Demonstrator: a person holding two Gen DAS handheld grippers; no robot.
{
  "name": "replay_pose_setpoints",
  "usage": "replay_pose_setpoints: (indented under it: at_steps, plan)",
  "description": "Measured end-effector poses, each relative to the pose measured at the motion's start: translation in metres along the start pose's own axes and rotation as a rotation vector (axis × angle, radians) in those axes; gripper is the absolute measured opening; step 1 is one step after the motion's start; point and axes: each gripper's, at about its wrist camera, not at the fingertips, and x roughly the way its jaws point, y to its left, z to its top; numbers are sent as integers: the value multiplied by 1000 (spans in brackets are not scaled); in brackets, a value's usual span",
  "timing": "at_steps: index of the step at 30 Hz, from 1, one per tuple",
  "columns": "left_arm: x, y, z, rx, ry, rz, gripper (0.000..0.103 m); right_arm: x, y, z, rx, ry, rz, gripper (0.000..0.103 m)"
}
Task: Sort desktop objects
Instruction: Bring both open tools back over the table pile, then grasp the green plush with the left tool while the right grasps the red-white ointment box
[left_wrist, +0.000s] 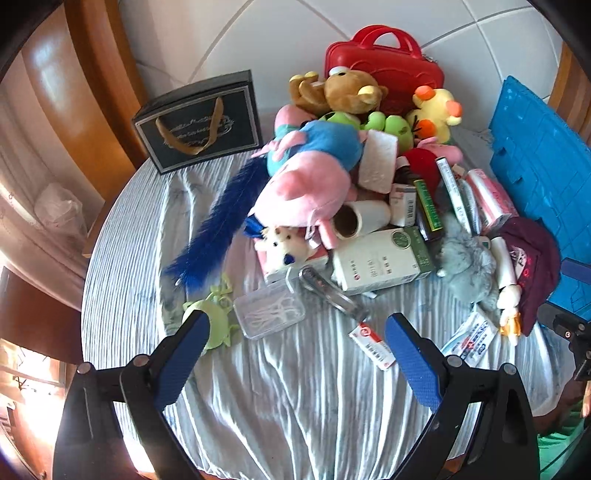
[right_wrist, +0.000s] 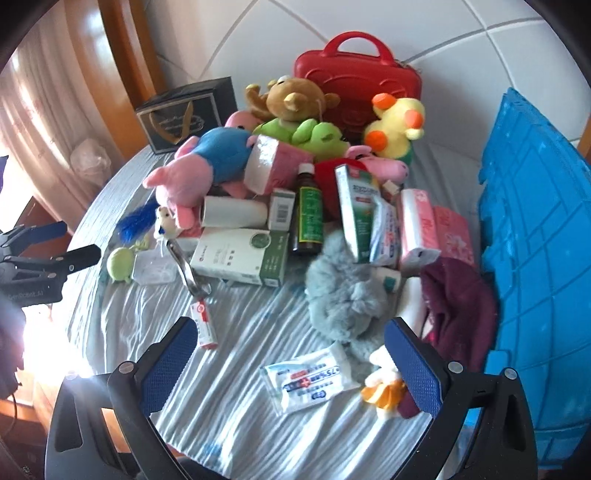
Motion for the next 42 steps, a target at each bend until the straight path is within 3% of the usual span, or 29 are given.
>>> replay_pose_setpoints:
  at_steps: [12, 16, 24, 32, 36, 40, 42]
  plan:
    - [80, 72, -34, -49, 64, 16, 97, 99, 81, -12, -83, 119, 76, 103]
    - [100, 88, -35, -43, 58, 12, 87, 125, 96, -16, 17, 167, 56, 103]
    - [142, 108, -32, 24, 106, 14, 59, 161, 107, -24, 103, 235, 35, 103]
    - [169, 108, -28, 69, 123, 22, 59, 180, 105, -29, 161, 282, 12, 103]
    - [187, 108, -31, 93, 179, 37, 59, 192, 106, -31, 168, 310, -2, 103]
    - [187, 108, -33, 81, 166, 34, 57, 200, 108, -32, 164, 336, -24, 101]
    - [187, 107, -33, 75, 168, 31, 55, 204, 108, -33, 160, 354, -35, 90]
